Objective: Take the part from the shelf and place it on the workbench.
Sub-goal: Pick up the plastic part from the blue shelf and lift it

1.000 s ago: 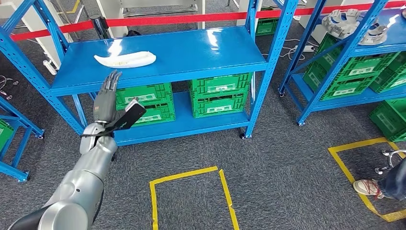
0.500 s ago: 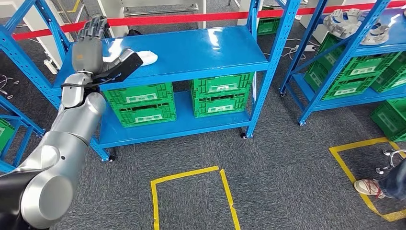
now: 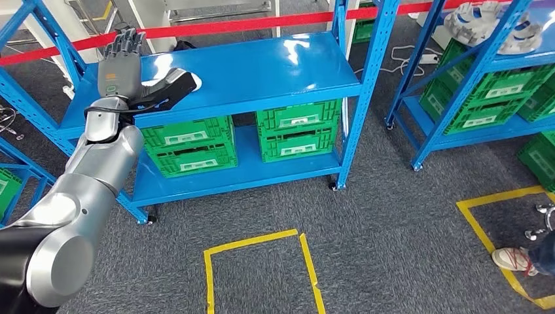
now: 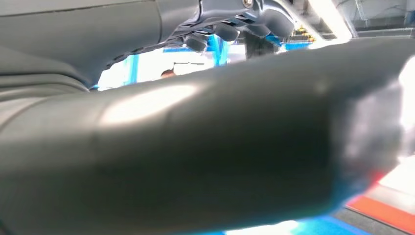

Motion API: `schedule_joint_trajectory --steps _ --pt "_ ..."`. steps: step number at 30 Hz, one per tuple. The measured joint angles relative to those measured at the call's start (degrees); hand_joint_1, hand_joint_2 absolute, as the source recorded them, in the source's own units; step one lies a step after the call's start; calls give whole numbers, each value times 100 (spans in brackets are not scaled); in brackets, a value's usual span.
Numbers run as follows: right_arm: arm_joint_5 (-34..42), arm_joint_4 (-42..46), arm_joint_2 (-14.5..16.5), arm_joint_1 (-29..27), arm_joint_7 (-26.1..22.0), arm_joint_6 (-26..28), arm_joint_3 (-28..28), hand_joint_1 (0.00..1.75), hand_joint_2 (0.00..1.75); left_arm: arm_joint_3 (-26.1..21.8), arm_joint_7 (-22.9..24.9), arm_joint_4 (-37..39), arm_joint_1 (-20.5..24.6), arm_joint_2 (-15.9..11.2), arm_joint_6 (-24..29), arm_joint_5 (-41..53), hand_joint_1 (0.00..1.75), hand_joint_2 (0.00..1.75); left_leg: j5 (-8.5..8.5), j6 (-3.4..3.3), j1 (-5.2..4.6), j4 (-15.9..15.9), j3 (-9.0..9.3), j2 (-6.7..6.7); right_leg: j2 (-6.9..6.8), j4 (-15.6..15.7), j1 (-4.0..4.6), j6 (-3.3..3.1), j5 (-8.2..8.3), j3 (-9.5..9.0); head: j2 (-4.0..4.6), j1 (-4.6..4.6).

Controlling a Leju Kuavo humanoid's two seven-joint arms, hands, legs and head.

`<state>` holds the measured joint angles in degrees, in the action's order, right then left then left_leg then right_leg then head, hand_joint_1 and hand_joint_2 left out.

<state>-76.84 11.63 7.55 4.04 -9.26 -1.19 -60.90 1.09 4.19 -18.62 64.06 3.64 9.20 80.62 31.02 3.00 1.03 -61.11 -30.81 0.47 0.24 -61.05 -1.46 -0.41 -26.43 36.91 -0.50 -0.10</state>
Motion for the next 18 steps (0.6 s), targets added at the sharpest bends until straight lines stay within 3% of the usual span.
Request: schedule_joint_trajectory --steps 2,4,5,6,7,9,10,12,15,16,18 --pt "-2 -1 1 8 -8 0 -2 0 0 31 28 10 16 -37 -16 8 0 0 137 28 -2 -553 -338 -21 10 36 2 -58 -30 -70 0 33" --pt "-9 -2 1 11 -9 -6 -3 0 0 54 102 37 6 -76 -76 9 0 0 356 31 -11 -1229 -822 -25 19 50 30 -109 -74 -132 0 51" --pt "-12 -2 1 10 -4 -11 -3 0 0 58 147 53 -11 -101 -112 9 0 0 373 15 -19 -1405 -1005 -25 25 51 50 -129 -100 -164 0 54" --pt "-14 -2 1 10 7 -15 -4 0 0 60 190 67 -26 -127 -137 10 0 0 266 -18 -34 -1381 -1091 -25 34 51 75 -145 -128 -200 0 57" --pt "-15 -2 2 10 19 -20 -4 0 0 61 220 77 -37 -156 -151 10 0 0 36 -72 -57 -1153 -1073 -24 43 52 103 -157 -156 -244 0 61" --pt "-16 -5 12 11 44 -28 -5 0 0 62 252 87 -36 -207 -163 13 0 0 -491 -235 -135 -427 -870 -26 52 63 155 -175 -214 -334 0 58" --pt "-16 -8 20 13 52 -31 -5 0 0 63 258 91 -29 -227 -164 14 0 0 -602 -308 -172 -121 -778 -28 53 70 165 -172 -235 -356 0 54" --pt "-16 -15 35 22 61 -35 -6 0 0 66 269 94 -21 -249 -166 15 0 0 -622 -380 -212 118 -683 -31 47 88 158 -133 -262 -363 0 55" --pt "-16 -19 39 33 59 -39 -8 0 0 70 293 87 -15 -263 -179 16 0 0 -712 -363 -165 283 -541 -30 25 62 162 -42 -330 -378 0 66" --pt "-16 -20 39 39 60 -40 -8 0 0 73 315 87 -7 -265 -194 16 0 0 -728 -361 -136 343 -488 -35 18 -82 164 -9 -406 -306 0 55" --pt "-17 -20 37 50 61 -41 -8 0 0 80 366 96 -1 -263 -233 13 0 0 -712 -374 -109 389 -433 -44 13 -691 135 62 -658 47 0 27"
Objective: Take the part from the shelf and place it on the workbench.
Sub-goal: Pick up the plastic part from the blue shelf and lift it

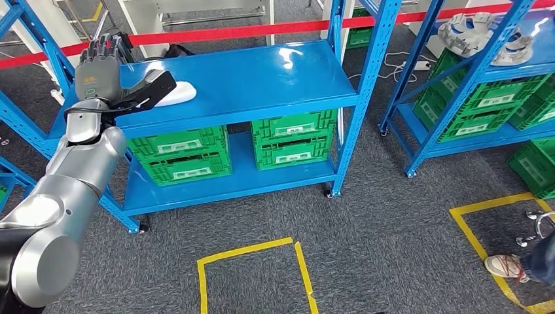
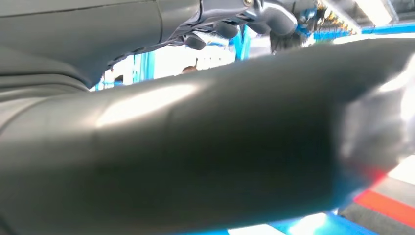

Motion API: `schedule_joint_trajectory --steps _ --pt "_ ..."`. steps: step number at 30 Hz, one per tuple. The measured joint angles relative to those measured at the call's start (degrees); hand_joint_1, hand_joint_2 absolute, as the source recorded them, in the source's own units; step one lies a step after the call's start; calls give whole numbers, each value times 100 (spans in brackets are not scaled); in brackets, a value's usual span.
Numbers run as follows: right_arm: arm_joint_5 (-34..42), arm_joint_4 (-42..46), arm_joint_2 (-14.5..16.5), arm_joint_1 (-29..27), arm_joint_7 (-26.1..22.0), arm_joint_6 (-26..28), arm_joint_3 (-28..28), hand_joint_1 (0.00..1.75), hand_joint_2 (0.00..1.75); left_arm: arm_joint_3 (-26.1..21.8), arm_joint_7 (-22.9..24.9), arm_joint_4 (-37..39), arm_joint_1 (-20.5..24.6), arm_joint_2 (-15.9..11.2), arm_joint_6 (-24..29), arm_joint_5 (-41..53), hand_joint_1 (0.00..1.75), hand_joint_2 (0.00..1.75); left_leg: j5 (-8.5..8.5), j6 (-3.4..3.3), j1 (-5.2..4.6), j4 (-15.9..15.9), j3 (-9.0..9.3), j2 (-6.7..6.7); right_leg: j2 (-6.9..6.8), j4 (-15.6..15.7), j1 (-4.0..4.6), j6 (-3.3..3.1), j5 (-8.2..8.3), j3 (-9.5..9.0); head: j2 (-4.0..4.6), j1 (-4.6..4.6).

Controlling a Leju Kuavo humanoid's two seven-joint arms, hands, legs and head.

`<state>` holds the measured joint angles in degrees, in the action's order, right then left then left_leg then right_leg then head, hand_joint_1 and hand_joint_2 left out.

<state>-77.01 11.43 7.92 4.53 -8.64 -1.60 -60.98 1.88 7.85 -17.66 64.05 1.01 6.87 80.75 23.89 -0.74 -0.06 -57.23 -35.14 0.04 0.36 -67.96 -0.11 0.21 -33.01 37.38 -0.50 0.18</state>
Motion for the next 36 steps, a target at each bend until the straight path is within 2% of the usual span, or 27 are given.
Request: schedule_joint_trajectory --steps 1,2,3,4,5,6,7,8,11,13,14,16,17,18,19,21,22,23,24,27,28,30,32,33,34,35,36 --pt "-1 0 -1 2 1 -1 -1 0 0 2 24 8 -12 -2 -21 -2 0 0 19 -6 3 -8 2 -2 -1 -361 -23 34 -112 228 0 -6" --pt "-2 0 -2 -1 1 -2 -1 0 0 3 46 16 -37 -5 -36 -5 0 0 43 -4 9 -23 4 0 -3 -608 -47 66 -145 405 0 -10" --pt "-3 0 -4 -3 0 -3 -2 0 0 4 67 23 -64 -11 -49 -12 0 0 70 9 20 -48 7 4 -5 -664 -69 97 -69 491 0 -14" --pt "-5 0 -8 -4 -2 -3 -2 0 0 4 93 30 -87 -21 -59 -20 0 0 104 33 38 -85 10 10 -8 -495 -92 127 115 463 0 -19" --pt "-7 0 -11 -4 -5 -3 -2 0 0 4 123 34 -100 -34 -65 -28 0 0 147 66 59 -136 13 15 -14 -147 -118 157 354 335 0 -22" --pt "-9 -1 -13 -2 -8 -5 -2 0 0 4 154 38 -105 -52 -67 -34 0 0 195 109 68 -192 4 18 -16 200 -130 176 515 188 0 -28" --pt "-11 -3 -11 0 -12 -8 -1 0 0 3 193 42 -107 -82 -72 -36 0 0 241 153 68 -249 -10 22 -8 474 -139 160 615 64 0 -32" --pt "-14 -4 -6 0 -14 -10 -1 0 0 3 233 43 -111 -111 -75 -36 0 0 273 191 59 -283 -20 26 0 619 -139 126 634 -8 0 -32" --pt "-23 -7 2 3 -10 -14 0 0 0 2 374 46 -144 -224 -139 -36 0 0 300 291 50 -273 -9 34 16 663 -126 -35 597 -48 0 -20" --pt "-38 -7 2 9 -6 -15 0 0 0 2 473 48 -165 -330 -208 -35 0 0 412 355 60 -444 -74 27 21 695 -142 -116 597 -90 0 8" --pt "-45 -7 2 9 -3 -16 0 0 0 2 520 50 -176 -387 -238 -34 0 0 542 380 63 -699 -194 23 24 710 -149 -146 593 -112 0 26" --pt "-50 -7 2 7 3 -21 0 0 0 2 601 64 -220 -489 -282 -22 0 0 838 406 63 -1434 -573 21 28 718 -144 -180 574 -139 0 53" --pt "-50 -7 2 5 6 -23 0 0 0 2 636 75 -260 -539 -297 -12 0 0 912 410 63 -1730 -746 21 28 718 -141 -189 561 -152 0 56" --pt "-48 -7 2 4 8 -25 0 0 0 2 664 86 -304 -581 -307 -2 0 0 876 404 63 -1836 -832 21 29 718 -139 -193 547 -168 0 60" --pt "-45 -7 2 4 9 -26 0 0 0 2 681 95 -339 -614 -310 5 0 0 733 390 63 -1716 -807 21 30 717 -138 -190 530 -189 0 63" --pt "-37 -7 2 6 12 -25 0 0 0 2 706 100 -370 -661 -312 9 0 0 313 344 61 -987 -503 21 29 719 -138 -164 493 -242 0 70" --pt "-34 -7 3 11 12 -25 0 0 0 2 709 99 -370 -677 -311 10 0 0 179 322 48 -616 -325 21 29 718 -130 -139 473 -259 0 73" --pt "-30 -7 3 15 12 -24 0 0 0 2 719 98 -370 -688 -312 11 0 0 116 299 35 -366 -199 23 29 725 -124 -110 462 -270 0 74" --pt "-25 -7 4 16 10 -24 -1 0 0 2 732 98 -373 -695 -313 12 0 0 121 279 21 -254 -138 26 29 739 -119 -78 455 -275 0 75" --pt "-8 -7 11 16 0 -22 -2 0 0 2 804 95 -393 -702 -320 21 0 0 134 188 33 -197 -82 35 18 770 -106 24 437 -303 0 69" --pt "-6 -7 13 19 -4 -20 -1 0 0 2 825 92 -393 -701 -321 25 0 0 131 148 49 -171 -56 33 10 679 -101 53 386 -265 0 55" --pt "-5 -7 13 25 -8 -17 -1 0 0 2 846 91 -397 -697 -322 27 0 0 143 83 59 -144 -15 26 -3 141 -95 88 151 15 0 24" --pt "-3 -7 13 15 -5 -17 -2 0 0 2 852 99 -423 -697 -322 27 0 0 175 38 43 -159 -7 23 -4 -581 -91 102 -76 449 0 7" --pt "-3 -7 13 8 -4 -18 -2 0 0 2 852 103 -441 -697 -322 27 0 0 194 26 34 -170 0 27 -4 -761 -89 100 -65 590 0 4" --pt "-4 -7 13 3 -3 -19 -2 0 0 2 851 106 -457 -697 -322 26 0 0 216 23 27 -182 13 34 -4 -710 -86 89 61 619 0 -1" --pt "-8 -7 13 4 -4 -20 -2 0 0 2 848 106 -467 -697 -322 23 0 0 242 27 23 -194 35 41 -4 -451 -81 69 270 538 0 -5" --pt "-12 -7 12 7 -5 -21 -2 0 0 2 843 105 -473 -697 -322 20 0 0 271 40 21 -206 60 48 -7 -55 -71 37 507 379 0 -10"
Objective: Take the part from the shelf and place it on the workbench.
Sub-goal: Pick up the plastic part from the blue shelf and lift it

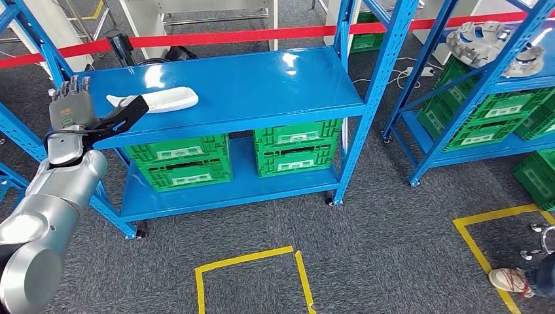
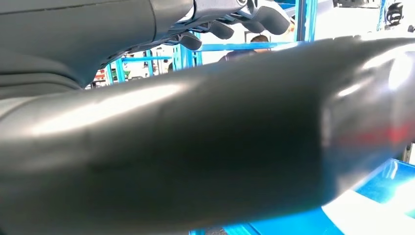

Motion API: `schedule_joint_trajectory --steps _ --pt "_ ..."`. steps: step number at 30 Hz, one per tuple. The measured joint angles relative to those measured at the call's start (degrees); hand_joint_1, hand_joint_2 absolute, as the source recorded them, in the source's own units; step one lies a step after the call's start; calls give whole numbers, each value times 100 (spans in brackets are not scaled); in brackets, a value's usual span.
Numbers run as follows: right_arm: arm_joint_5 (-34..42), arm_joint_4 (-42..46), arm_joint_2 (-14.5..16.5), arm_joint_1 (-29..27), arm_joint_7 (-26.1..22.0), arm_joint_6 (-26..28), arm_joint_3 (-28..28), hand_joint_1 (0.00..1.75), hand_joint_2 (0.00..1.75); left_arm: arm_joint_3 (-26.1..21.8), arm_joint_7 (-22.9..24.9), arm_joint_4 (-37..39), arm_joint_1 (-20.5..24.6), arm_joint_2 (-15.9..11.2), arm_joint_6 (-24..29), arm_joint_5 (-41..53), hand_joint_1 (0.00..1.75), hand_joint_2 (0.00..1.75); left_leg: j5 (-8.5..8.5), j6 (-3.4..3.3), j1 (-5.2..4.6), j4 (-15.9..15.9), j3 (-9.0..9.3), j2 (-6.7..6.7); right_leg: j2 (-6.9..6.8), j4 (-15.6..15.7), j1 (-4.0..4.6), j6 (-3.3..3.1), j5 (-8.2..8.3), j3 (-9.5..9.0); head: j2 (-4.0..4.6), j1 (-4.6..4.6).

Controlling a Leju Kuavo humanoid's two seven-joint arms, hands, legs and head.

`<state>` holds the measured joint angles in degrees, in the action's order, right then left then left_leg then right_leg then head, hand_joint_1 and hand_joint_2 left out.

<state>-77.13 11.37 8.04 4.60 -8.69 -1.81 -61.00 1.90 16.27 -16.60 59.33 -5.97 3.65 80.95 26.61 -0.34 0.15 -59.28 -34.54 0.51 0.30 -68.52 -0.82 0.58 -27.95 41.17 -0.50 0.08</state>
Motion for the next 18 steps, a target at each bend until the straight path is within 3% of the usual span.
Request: schedule_joint_trajectory --steps 2,3,7,9,11,12,13,14,16,18 --pt "-16 0 -1 9 -4 -1 2 0 0 -1 -17 0 -4 -14 0 -9 0 0 58 49 -22 -21 32 7 -10 650 31 -69 237 -304 0 -7" --pt "-25 0 -2 9 -4 -1 3 0 0 -3 -29 1 -7 -27 0 -14 0 0 78 78 -29 -24 39 7 -11 797 45 -98 252 -378 0 -6" --pt "-44 0 1 11 2 1 2 0 0 -9 -101 -9 -24 -60 14 -21 0 0 156 209 -18 -78 42 2 -6 898 36 -209 223 -475 0 15" --pt "-43 0 1 18 3 4 2 0 0 -18 -124 -12 -25 -70 19 -15 0 0 357 273 4 -515 -171 -10 -8 950 4 -260 214 -557 0 47" --pt "-42 0 2 19 5 5 2 0 0 -24 -132 -2 -42 -64 20 -1 0 0 581 328 35 -1206 -570 -15 -8 956 -5 -280 177 -606 0 69" --pt "-43 0 3 16 6 3 2 0 0 -25 -132 1 -60 -59 20 7 0 0 597 349 52 -1426 -728 -16 -7 953 -10 -278 154 -628 0 73" --pt "-45 0 4 13 7 1 2 0 0 -25 -134 2 -77 -54 20 16 0 0 506 365 68 -1449 -792 -18 -6 948 -19 -266 129 -652 0 75" --pt "-48 0 4 10 8 -1 2 0 0 -26 -138 -1 -86 -50 21 27 0 0 318 377 82 -1257 -744 -21 -4 940 -32 -247 101 -680 0 77" --pt "-56 0 3 10 10 -4 2 0 0 -28 -147 -5 -86 -49 28 45 0 0 -102 396 97 -533 -437 -29 1 921 -51 -185 32 -743 0 83" --pt "-69 0 2 16 12 -5 3 0 0 -31 -154 -8 -79 -44 36 52 0 0 -237 351 79 -46 -200 -25 7 910 -45 -110 -15 -770 0 89"
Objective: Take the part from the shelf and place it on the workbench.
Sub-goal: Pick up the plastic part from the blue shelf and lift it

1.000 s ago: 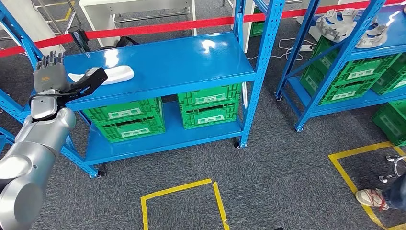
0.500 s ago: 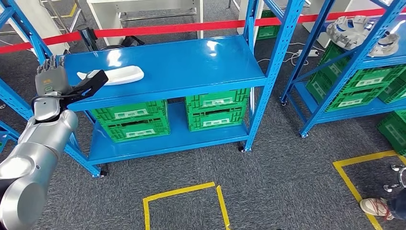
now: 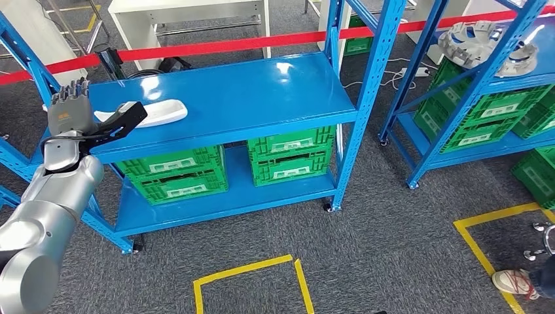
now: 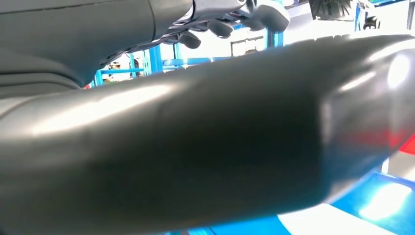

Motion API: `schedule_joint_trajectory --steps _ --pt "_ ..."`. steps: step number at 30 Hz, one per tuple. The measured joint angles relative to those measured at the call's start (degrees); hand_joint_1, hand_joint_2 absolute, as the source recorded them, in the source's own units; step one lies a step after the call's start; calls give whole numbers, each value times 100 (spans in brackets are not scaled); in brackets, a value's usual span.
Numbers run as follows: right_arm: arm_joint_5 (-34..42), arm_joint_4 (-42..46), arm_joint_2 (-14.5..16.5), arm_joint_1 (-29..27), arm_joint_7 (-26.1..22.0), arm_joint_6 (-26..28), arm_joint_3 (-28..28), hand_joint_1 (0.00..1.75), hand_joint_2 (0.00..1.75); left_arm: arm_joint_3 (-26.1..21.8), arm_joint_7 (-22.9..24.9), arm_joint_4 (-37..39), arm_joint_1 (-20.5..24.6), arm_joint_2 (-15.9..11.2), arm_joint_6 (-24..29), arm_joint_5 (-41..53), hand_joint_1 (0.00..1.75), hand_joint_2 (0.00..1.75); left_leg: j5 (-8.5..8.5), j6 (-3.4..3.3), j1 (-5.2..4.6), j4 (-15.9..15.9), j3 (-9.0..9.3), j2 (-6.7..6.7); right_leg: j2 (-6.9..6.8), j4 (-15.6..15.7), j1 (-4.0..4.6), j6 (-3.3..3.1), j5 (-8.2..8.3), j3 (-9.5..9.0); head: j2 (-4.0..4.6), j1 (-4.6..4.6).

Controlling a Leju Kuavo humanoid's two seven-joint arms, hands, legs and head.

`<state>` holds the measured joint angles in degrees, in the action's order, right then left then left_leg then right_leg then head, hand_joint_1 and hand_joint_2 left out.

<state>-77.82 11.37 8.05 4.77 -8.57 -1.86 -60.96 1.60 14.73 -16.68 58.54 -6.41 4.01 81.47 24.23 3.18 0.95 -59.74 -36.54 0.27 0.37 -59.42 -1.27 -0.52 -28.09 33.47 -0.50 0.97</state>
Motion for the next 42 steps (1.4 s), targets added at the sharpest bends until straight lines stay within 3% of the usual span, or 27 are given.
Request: schedule_joint_trajectory --steps 3,5,8,9,10,11,13,15,17,20,23,24,25,26,27,28,30,35,37,39,40,41,42 --pt "-18 0 1 2 13 3 1 0 0 -3 -7 -10 -14 7 8 5 0 0 55 -145 -18 74 48 10 -3 26 0 104 -27 -23 0 -13" --pt "-19 0 1 8 11 11 1 0 0 -5 -9 -33 -12 20 21 8 0 0 76 -235 -3 99 98 10 -13 -182 -5 156 -153 63 0 -37" --pt "-11 0 1 8 -1 18 3 0 0 -9 -10 -42 -20 44 33 9 0 0 124 -322 -23 102 142 6 -17 -1237 11 169 -548 657 0 -86" --pt "-8 0 1 1 -2 17 3 0 0 -10 -11 -40 -36 51 33 8 0 0 144 -341 -39 95 151 9 -17 -1526 18 161 -595 854 0 -91" --pt "-5 0 1 -7 -3 17 3 0 0 -10 -13 -39 -52 58 34 8 0 0 166 -352 -53 87 166 15 -17 -1621 27 145 -536 959 0 -95" --pt "-3 0 1 -12 -5 17 3 0 0 -10 -15 -40 -64 63 36 8 0 0 190 -355 -65 79 191 23 -17 -1479 39 119 -370 943 0 -99" --pt "-3 0 0 -10 -10 17 3 0 0 -9 -22 -42 -71 69 43 8 0 0 248 -337 -80 69 257 34 -18 -724 74 36 76 643 0 -104" --pt "-3 0 -2 -4 -12 16 4 0 0 -12 -32 -43 -69 71 52 5 0 0 300 -288 -103 59 292 36 -24 -137 112 -28 278 371 0 -103" --pt "-2 0 -3 -6 -10 14 4 0 0 -15 -44 -42 -70 69 56 2 0 0 322 -226 -109 76 302 36 -24 -13 136 -59 255 303 0 -97" --pt "4 0 -4 -6 -13 13 3 0 0 -15 -57 -62 -75 83 78 1 0 0 417 -127 -96 -56 246 26 -25 72 95 -136 252 214 0 -82" --pt "18 0 -4 -3 -17 13 3 0 0 -15 -62 -56 -83 86 103 1 0 0 797 -30 -61 -1018 -258 12 -24 106 73 -190 201 115 0 -51" --pt "21 0 -4 -6 -17 12 3 0 0 -15 -63 -50 -104 89 106 1 0 0 867 -6 -45 -1331 -456 10 -20 103 70 -192 174 86 0 -50" --pt "25 0 -3 -11 -17 11 3 0 0 -15 -67 -44 -127 92 108 1 0 0 830 10 -31 -1472 -580 8 -16 99 65 -185 142 51 0 -49" --pt "28 0 -3 -15 -18 11 3 0 0 -15 -72 -42 -144 96 110 2 0 0 678 21 -18 -1392 -593 5 -11 93 59 -172 106 9 0 -48" --pt "30 0 -3 -17 -19 11 3 0 0 -15 -75 -45 -153 98 112 2 0 0 430 26 -7 -1091 -492 1 -7 85 50 -153 65 -43 0 -47" --pt "32 0 -3 -17 -22 11 3 0 0 -15 -79 -47 -153 100 114 3 0 0 180 30 2 -680 -333 -7 -5 78 44 -128 20 -92 0 -45" --pt "38 0 -3 -9 -30 11 3 0 0 -15 -85 -47 -138 106 116 3 0 0 -57 -4 -12 -57 -43 -14 0 57 51 -62 -50 -132 0 -34" --pt "71 0 -2 -5 -40 16 3 0 0 -15 -94 -60 -136 149 115 17 0 0 43 -227 -24 124 77 7 -14 -41 57 101 -167 -91 0 -53" --pt "75 0 -3 -2 -44 17 3 0 0 -15 -94 -70 -118 171 114 21 0 0 81 -298 -16 144 135 3 -16 -617 48 146 -395 221 0 -79" --pt "78 0 -3 -14 -44 17 3 0 0 -15 -94 -62 -120 192 111 21 0 0 135 -340 -30 139 180 3 -15 -1418 46 168 -622 725 0 -97" --pt "79 0 -3 -24 -43 17 3 0 0 -15 -94 -58 -131 204 110 21 0 0 167 -348 -37 133 210 8 -15 -1636 46 167 -610 905 0 -101" --pt "80 0 -3 -32 -43 17 3 0 0 -15 -94 -54 -141 216 109 21 0 0 203 -345 -40 124 247 14 -15 -1614 47 159 -473 969 0 -107" --pt "81 0 -3 -36 -43 17 3 0 0 -15 -94 -53 -146 225 107 21 0 0 245 -334 -42 113 293 21 -15 -1362 47 144 -240 914 0 -111"
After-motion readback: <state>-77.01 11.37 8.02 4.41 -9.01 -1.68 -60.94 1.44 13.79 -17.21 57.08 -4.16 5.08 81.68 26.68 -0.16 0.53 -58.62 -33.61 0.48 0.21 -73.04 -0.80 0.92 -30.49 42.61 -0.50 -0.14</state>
